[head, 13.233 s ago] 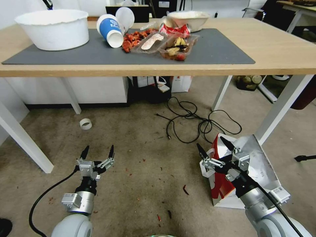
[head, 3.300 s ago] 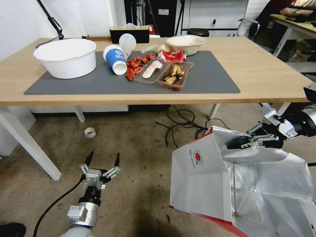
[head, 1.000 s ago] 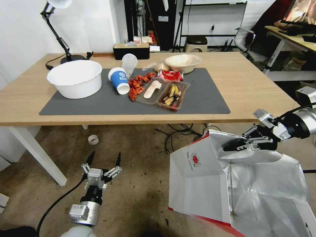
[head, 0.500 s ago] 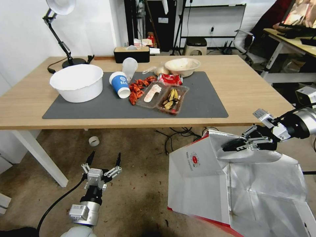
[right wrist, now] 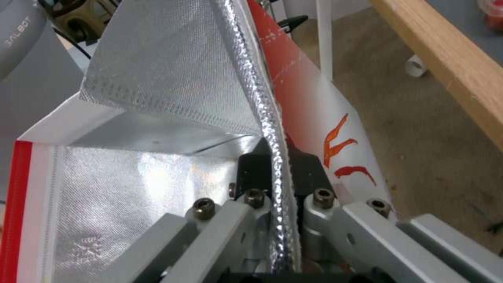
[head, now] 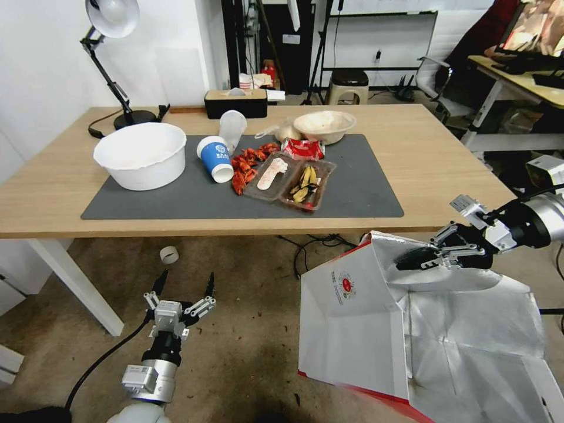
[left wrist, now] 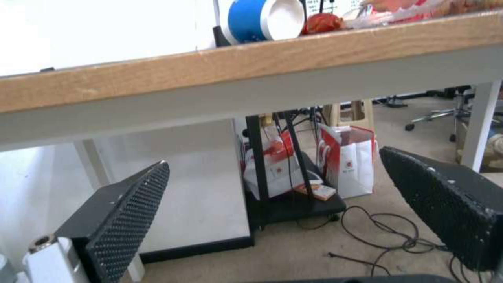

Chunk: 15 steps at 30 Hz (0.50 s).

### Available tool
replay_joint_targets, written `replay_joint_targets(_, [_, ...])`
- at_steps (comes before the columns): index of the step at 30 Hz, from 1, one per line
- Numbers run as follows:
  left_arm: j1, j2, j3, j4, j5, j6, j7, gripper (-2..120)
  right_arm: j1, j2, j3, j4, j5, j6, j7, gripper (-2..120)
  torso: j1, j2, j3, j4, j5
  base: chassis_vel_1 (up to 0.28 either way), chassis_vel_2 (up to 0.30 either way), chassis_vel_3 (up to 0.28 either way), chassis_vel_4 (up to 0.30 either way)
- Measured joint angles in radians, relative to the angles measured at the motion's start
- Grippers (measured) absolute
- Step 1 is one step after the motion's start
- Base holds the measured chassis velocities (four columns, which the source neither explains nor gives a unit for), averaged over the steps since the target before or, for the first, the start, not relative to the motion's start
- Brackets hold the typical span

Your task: Pick up the food delivery bag from the floor and place it on the table.

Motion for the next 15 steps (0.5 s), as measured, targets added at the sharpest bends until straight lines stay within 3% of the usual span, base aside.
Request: replay_joint_targets(15, [-0.007,0.003,-0.001,0.005,-0.002,0.000,0.000,100,0.004,0.011,-0.014,-0.005,-0.012,0.001,-0.001,0,0.031,0.071,0.041,0.0001,0.0000,0.000,0.000,0.000,0.000])
